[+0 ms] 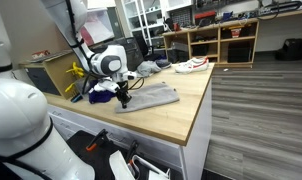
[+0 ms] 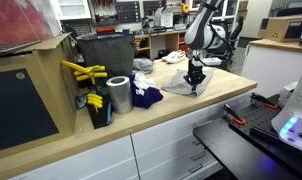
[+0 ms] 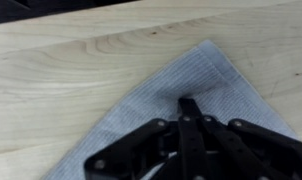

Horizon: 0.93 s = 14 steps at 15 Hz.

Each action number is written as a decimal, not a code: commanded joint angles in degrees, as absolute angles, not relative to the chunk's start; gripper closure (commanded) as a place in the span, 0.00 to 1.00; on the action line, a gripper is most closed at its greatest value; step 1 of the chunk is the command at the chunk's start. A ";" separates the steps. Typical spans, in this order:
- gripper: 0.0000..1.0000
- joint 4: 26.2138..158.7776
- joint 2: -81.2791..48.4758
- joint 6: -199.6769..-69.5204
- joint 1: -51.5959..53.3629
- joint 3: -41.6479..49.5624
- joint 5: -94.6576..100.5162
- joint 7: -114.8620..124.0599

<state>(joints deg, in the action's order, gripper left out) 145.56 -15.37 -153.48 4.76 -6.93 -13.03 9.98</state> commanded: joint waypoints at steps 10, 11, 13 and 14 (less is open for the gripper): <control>0.01 141.75 -8.59 -152.40 -0.86 -0.09 -9.94 3.51; 0.00 140.71 -9.03 -152.16 -1.70 0.11 -10.58 2.06; 0.00 138.59 -9.88 -151.47 -3.63 -0.21 -13.31 -2.23; 0.00 137.65 -10.23 -151.25 -4.17 0.04 -13.39 -3.05</control>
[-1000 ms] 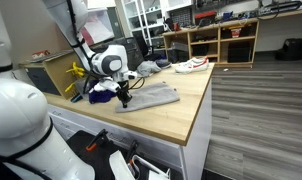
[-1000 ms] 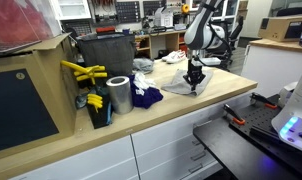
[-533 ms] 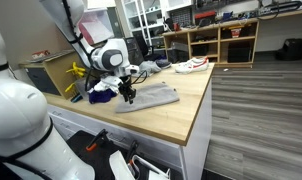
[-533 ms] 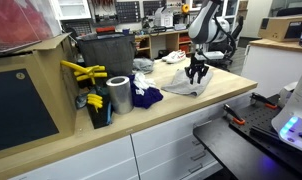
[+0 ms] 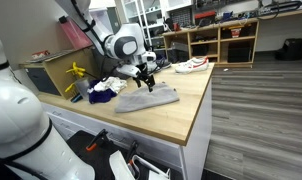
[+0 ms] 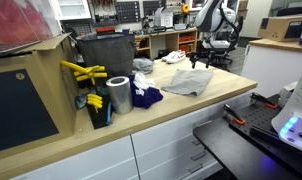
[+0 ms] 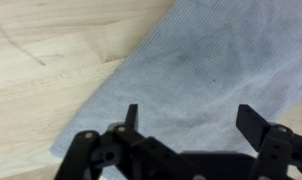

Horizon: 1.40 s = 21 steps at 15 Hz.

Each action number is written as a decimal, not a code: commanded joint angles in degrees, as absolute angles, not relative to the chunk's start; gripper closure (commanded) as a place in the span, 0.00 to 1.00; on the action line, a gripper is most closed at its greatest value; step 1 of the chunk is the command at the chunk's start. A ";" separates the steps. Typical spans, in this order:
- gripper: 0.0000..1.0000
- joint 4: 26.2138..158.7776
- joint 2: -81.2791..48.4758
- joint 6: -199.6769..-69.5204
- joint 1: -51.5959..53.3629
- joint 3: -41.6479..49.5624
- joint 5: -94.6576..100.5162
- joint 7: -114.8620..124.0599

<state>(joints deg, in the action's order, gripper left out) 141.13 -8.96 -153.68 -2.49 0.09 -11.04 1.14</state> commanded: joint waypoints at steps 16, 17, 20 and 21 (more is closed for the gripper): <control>0.00 126.22 -20.03 -149.72 -9.31 4.84 -7.10 -4.12; 0.00 125.64 -20.51 -149.41 -9.53 4.97 -6.56 -4.21; 0.00 125.22 -20.54 -148.78 -9.75 4.92 -5.70 -4.68; 0.00 125.62 -20.09 -148.79 -9.62 4.75 -5.67 -4.74</control>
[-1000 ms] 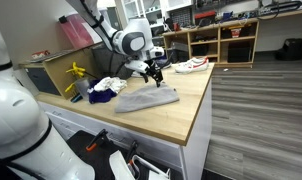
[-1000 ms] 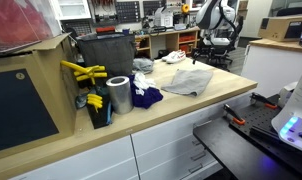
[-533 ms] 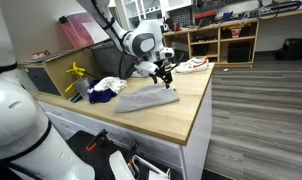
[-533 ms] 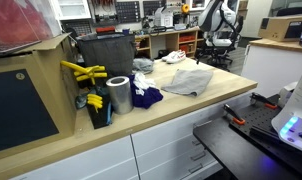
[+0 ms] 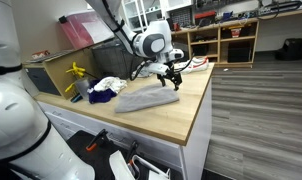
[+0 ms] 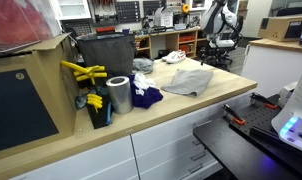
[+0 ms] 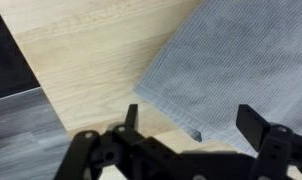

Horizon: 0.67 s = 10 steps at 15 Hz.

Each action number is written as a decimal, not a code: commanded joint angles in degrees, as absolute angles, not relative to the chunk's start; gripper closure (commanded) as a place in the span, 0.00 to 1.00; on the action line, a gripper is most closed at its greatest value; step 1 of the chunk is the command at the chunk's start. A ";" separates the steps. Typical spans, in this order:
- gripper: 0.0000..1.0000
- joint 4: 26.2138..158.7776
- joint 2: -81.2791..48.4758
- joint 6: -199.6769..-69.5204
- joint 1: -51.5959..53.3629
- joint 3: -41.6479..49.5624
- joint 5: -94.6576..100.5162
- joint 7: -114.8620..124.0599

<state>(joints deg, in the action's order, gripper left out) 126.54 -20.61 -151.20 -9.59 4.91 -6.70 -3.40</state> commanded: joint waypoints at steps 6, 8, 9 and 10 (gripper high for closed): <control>0.00 127.20 -19.80 -148.79 -8.36 6.33 -3.96 -0.69; 0.00 127.58 -20.25 -149.31 -8.56 6.95 -4.08 0.46; 0.00 127.50 -20.73 -149.49 -8.81 7.16 -4.08 0.20; 0.00 127.21 -21.24 -149.60 -9.10 7.21 -4.20 -0.43</control>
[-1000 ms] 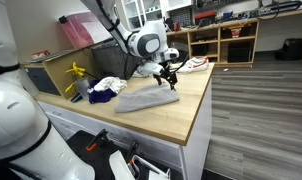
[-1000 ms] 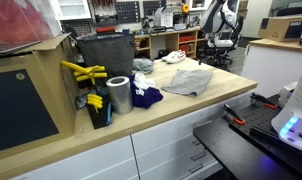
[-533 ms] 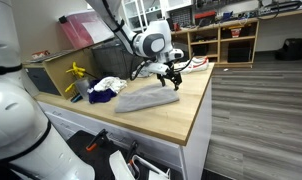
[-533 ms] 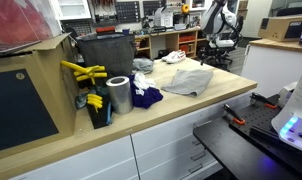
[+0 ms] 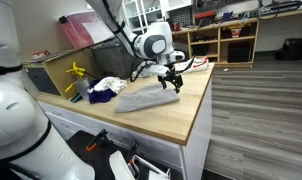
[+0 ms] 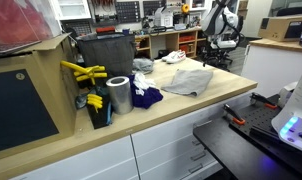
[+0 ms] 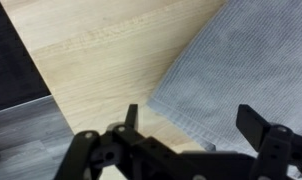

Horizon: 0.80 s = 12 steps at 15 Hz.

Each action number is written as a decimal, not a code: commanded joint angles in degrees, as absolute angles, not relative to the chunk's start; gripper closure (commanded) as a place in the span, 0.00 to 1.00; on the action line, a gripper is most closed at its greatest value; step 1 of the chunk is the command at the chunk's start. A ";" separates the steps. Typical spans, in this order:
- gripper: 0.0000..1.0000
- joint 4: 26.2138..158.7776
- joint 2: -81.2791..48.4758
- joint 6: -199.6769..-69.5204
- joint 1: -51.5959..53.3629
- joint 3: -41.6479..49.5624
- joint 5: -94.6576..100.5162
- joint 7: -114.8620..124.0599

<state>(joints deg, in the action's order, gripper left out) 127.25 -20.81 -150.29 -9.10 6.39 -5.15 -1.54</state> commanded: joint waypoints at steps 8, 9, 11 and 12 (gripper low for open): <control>0.00 122.67 -25.27 -149.71 -10.23 6.30 -2.85 -6.40; 0.00 121.38 -25.91 -149.68 -10.36 6.11 -2.43 -7.65; 0.00 118.34 -27.40 -149.44 -10.64 5.53 -1.56 -10.00; 0.00 116.80 -28.16 -149.22 -10.75 5.18 -1.31 -11.12</control>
<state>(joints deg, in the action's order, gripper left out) 121.81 -25.69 -150.32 -9.59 6.53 -2.70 -7.71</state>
